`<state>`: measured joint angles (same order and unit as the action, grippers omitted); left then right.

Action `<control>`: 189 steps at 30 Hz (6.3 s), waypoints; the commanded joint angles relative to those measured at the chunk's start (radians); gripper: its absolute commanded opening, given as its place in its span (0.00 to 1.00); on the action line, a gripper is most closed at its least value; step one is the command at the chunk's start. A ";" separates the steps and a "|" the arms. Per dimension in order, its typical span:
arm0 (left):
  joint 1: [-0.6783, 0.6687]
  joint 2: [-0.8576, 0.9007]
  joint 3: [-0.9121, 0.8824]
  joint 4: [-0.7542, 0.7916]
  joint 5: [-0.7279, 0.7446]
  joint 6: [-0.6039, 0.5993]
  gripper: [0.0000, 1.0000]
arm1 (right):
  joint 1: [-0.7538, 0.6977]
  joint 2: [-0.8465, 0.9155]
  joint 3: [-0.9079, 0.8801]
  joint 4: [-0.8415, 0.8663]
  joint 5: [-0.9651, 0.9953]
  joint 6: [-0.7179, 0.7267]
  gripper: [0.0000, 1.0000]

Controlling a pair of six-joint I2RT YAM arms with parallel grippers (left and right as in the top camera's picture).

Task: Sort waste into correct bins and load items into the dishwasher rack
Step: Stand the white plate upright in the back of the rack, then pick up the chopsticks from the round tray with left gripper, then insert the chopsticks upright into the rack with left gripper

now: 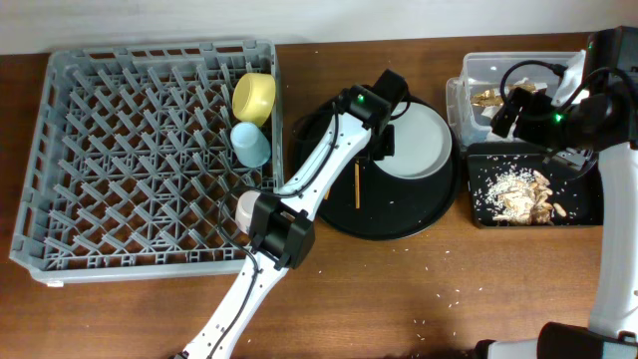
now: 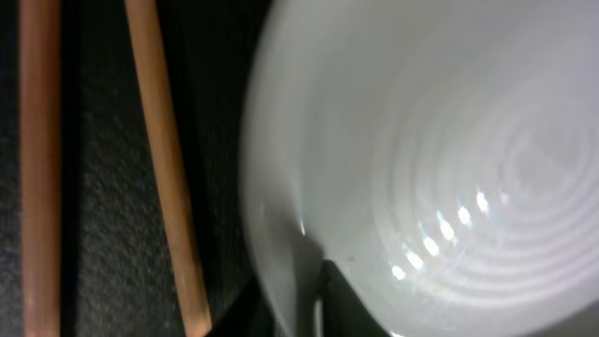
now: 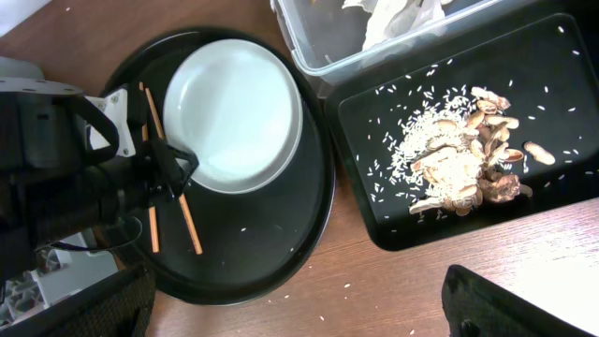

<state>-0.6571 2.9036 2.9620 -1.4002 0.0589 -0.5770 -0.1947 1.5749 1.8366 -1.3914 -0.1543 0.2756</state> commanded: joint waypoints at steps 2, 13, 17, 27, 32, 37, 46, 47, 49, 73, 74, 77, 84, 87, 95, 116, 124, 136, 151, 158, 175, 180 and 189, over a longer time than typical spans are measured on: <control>-0.010 0.031 -0.006 0.029 -0.003 0.001 0.11 | -0.002 0.002 0.012 0.000 0.012 -0.009 0.98; 0.078 -0.158 0.137 -0.054 -0.140 0.155 0.01 | -0.002 0.002 0.012 0.000 0.012 -0.010 0.98; 0.156 -0.423 0.177 -0.089 -0.467 0.323 0.01 | -0.002 0.002 0.012 0.000 0.013 -0.010 0.98; 0.401 -0.541 0.089 -0.095 -0.988 0.703 0.00 | -0.002 0.002 0.012 0.000 0.012 -0.010 0.98; 0.513 -0.540 -0.086 0.005 -0.970 0.698 0.00 | -0.002 0.002 0.012 0.000 0.012 -0.010 0.99; 0.514 -0.540 -0.298 0.183 -0.945 0.698 0.00 | -0.002 0.002 0.012 0.000 0.012 -0.010 0.98; 0.513 -0.540 -0.559 0.386 -0.840 0.699 0.00 | -0.002 0.002 0.012 0.000 0.012 -0.009 0.98; 0.509 -0.540 -0.571 0.400 -0.800 0.698 0.00 | -0.002 0.002 0.012 0.000 0.012 -0.010 0.98; 0.502 -0.540 -0.573 0.400 -0.697 0.698 0.19 | -0.002 0.002 0.012 0.000 0.012 -0.010 0.98; 0.143 -0.549 -0.558 0.175 0.009 0.626 0.81 | -0.002 0.002 0.012 0.000 0.012 -0.010 0.98; 0.132 -0.517 -0.558 0.177 -0.024 0.626 0.78 | -0.002 0.002 0.012 0.000 0.012 -0.009 0.99; 0.120 -0.430 -0.558 0.179 -0.035 0.625 0.77 | -0.002 0.002 0.012 0.000 0.012 -0.009 0.99; 0.116 -0.317 -0.558 0.223 -0.029 0.622 0.64 | -0.002 0.002 0.012 0.000 0.012 -0.010 0.98; 0.112 -0.277 -0.558 0.237 -0.030 0.623 0.58 | -0.002 0.002 0.012 0.000 0.012 -0.010 0.98; 0.110 -0.248 -0.558 0.241 -0.030 0.623 0.07 | -0.002 0.002 0.012 0.000 0.012 -0.009 0.99; 0.246 -0.587 0.108 -0.288 -0.188 0.540 0.01 | -0.002 0.002 0.012 0.000 0.012 -0.010 0.99; 0.461 -0.946 -0.738 -0.274 -0.198 0.458 0.01 | -0.002 0.002 0.012 0.000 0.013 -0.009 0.98; 0.544 -0.946 -1.357 0.219 -0.232 0.462 0.35 | -0.002 0.002 0.012 0.000 0.012 -0.009 0.99; 0.205 -0.888 -0.841 0.208 -0.048 0.409 0.51 | -0.002 0.002 0.012 0.000 0.012 -0.009 0.98; 0.043 -0.583 -0.841 0.258 -0.054 0.254 0.53 | -0.002 0.002 0.012 0.000 0.012 -0.010 0.98; -0.013 -0.399 -0.841 0.288 -0.029 0.249 0.10 | -0.002 0.002 0.012 0.000 0.012 -0.010 0.98; -0.010 -0.400 -0.798 0.252 -0.028 0.257 0.00 | -0.002 0.002 0.012 0.000 0.013 -0.010 0.99; 0.154 -0.453 -0.085 -0.288 -0.126 0.385 0.00 | -0.002 0.002 0.012 0.000 0.012 -0.009 0.98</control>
<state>-0.5465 2.5134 2.8166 -1.6825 -0.0502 -0.2783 -0.1947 1.5764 1.8366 -1.3911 -0.1543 0.2760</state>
